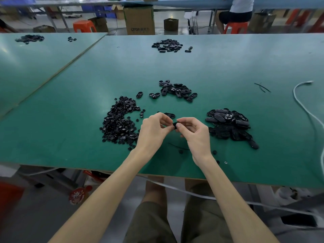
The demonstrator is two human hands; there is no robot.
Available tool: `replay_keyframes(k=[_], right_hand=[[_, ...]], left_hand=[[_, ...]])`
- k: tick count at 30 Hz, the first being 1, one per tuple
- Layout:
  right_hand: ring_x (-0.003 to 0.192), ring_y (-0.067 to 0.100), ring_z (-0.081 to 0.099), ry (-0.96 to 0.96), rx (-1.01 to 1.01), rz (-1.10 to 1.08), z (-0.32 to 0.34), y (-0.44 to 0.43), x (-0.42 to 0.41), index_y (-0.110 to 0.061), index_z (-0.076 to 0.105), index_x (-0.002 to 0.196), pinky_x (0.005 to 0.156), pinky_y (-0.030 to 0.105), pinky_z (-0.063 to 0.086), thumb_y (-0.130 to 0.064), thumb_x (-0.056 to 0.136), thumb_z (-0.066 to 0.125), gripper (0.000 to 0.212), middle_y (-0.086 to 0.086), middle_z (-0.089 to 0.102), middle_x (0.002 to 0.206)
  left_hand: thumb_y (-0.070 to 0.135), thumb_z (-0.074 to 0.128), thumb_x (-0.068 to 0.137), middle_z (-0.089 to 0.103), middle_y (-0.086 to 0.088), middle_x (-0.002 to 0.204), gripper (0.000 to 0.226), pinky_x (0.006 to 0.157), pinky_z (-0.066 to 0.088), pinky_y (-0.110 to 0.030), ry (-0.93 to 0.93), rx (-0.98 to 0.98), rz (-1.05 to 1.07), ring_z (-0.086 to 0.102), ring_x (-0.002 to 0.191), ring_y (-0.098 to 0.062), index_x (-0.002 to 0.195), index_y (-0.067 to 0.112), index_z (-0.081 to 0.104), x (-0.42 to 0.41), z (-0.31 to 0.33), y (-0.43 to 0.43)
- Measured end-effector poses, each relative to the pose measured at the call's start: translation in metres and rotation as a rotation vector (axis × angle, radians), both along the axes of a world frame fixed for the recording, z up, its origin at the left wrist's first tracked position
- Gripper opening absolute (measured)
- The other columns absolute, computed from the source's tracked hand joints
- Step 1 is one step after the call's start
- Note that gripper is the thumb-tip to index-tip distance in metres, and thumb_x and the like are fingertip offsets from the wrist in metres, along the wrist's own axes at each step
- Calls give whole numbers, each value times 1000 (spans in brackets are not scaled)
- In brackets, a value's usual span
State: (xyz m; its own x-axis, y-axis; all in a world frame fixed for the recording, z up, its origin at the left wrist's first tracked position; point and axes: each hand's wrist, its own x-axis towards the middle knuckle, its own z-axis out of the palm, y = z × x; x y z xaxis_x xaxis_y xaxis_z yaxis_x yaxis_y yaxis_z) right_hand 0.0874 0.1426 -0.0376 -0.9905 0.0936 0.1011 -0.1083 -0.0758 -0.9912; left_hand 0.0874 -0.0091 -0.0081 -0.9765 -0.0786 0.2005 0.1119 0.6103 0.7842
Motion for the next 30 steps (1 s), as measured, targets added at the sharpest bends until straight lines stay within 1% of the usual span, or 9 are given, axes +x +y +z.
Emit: replay_keyframes(k=[3,5,11,15,18,21,23,26,30], right_hand=[[88,22,76,2,-2,0,0,-1,0,-12,77,99,77,26,60,-3,93,75,11,2,79,91],[88,22,76,11,-3,4,0,-1,0,-12,77,99,78,26,59,-2,94,74,11,3,79,92],[82,16,75,7,-27,22,1,0,-1,-11,78,99,72,21,55,0,92,75,13,4,80,91],[83,17,75,7,-31,21,1,0,-1,-12,79,97,68,19,54,2,92,74,15,4,80,90],[83,16,75,8,-44,21,1,0,-1,-12,79,97,67,18,54,3,92,73,17,6,80,91],[83,16,74,5,-73,19,1,1,-2,-10,79,99,68,21,55,4,93,72,17,8,80,93],[80,17,74,9,-78,30,0,1,-2,-9,79,99,68,23,56,4,94,71,17,7,80,91],[76,15,71,19,-71,41,-1,1,-3,-11,79,98,68,24,55,3,94,71,17,6,79,87],[76,14,68,23,-55,18,-3,3,-4,-18,80,98,69,25,54,-8,95,74,13,4,79,88]], left_hand=[[23,84,85,72,14,85,13,74,53,-20,-16,-26,-24,66,80,-2,94,23,74,-2,3,0],[22,83,85,72,14,84,13,76,53,-21,-16,-45,-32,66,81,-2,94,23,74,-3,4,0],[19,80,87,70,17,83,13,67,42,-10,4,-98,-51,56,71,9,96,24,71,-9,5,-1],[18,80,87,67,14,84,16,71,44,-20,30,-76,-55,54,68,0,96,21,66,-10,2,-1],[17,80,88,67,11,89,20,76,47,-21,71,-65,-86,59,79,-9,97,21,63,-10,-2,-3],[18,79,89,68,11,103,20,80,42,-9,78,-48,-154,61,92,-3,104,24,67,-12,-4,-9],[16,78,90,73,11,101,19,81,45,-8,23,21,-216,66,93,-1,104,25,71,-15,-3,-13],[8,80,88,79,3,92,19,86,57,-24,-60,210,-275,74,89,-14,97,23,75,-16,-3,-16],[13,81,87,80,-5,89,12,74,56,-20,-151,448,-270,75,82,-14,98,15,77,-13,-3,-16]])
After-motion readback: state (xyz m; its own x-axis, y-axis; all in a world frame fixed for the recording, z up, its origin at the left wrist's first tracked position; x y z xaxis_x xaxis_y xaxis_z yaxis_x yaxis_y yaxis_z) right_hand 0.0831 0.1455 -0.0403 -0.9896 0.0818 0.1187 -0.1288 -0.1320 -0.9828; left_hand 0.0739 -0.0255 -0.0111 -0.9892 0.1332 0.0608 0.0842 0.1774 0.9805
